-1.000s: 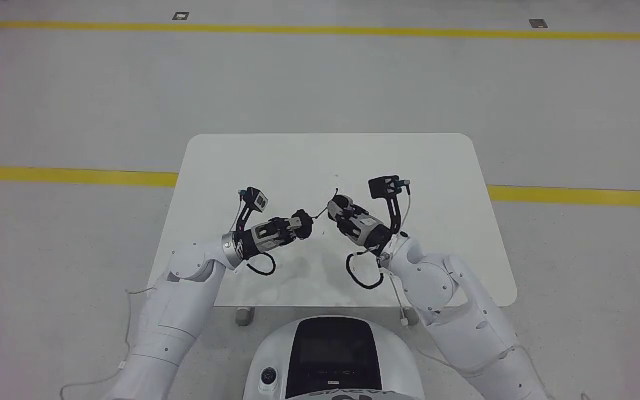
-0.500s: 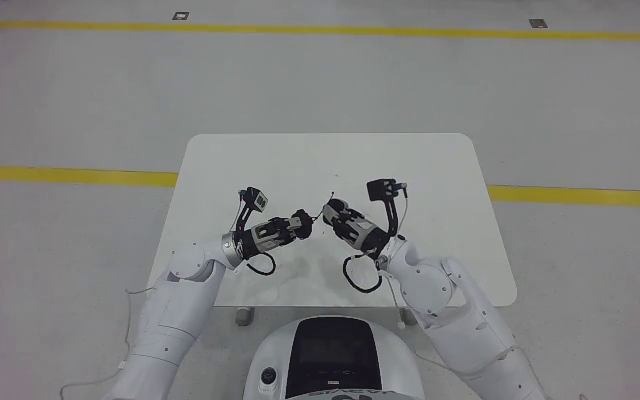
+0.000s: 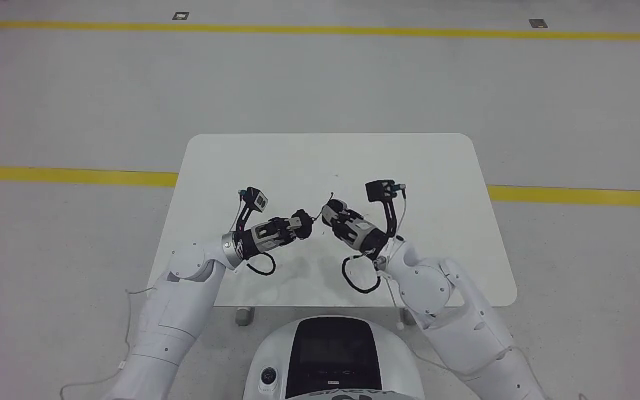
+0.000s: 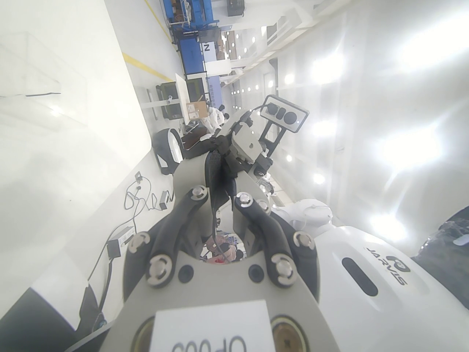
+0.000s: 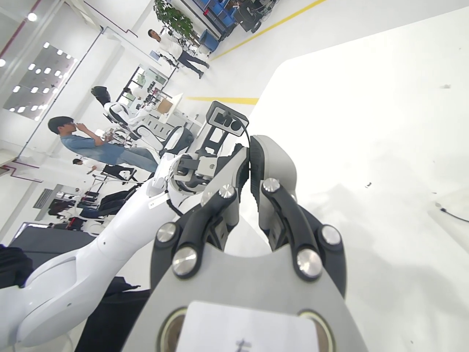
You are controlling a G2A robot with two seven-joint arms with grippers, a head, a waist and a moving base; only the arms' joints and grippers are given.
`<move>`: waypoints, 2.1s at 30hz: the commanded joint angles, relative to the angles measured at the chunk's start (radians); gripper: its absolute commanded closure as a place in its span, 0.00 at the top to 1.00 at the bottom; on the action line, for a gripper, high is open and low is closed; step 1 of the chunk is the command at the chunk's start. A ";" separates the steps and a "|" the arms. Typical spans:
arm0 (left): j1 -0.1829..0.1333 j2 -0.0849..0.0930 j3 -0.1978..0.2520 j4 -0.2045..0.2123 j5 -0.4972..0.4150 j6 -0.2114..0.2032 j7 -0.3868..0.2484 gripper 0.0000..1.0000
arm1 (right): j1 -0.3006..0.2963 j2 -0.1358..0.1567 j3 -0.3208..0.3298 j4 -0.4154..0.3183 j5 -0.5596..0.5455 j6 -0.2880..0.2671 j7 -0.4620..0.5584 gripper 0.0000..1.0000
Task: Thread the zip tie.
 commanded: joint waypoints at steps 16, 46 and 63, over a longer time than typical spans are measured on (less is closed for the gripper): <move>0.000 0.000 0.000 0.000 0.000 0.000 0.000 0.00 | 0.031 -0.006 -0.025 0.034 0.001 0.035 0.014 0.00; 0.000 0.000 0.000 0.000 0.000 0.000 0.000 0.00 | -0.019 0.008 0.019 -0.028 -0.095 -0.008 -0.037 1.00; 0.005 0.013 -0.022 -0.017 -0.279 0.261 -0.056 0.00 | -0.071 0.024 0.001 -0.053 -0.629 -0.011 -0.310 1.00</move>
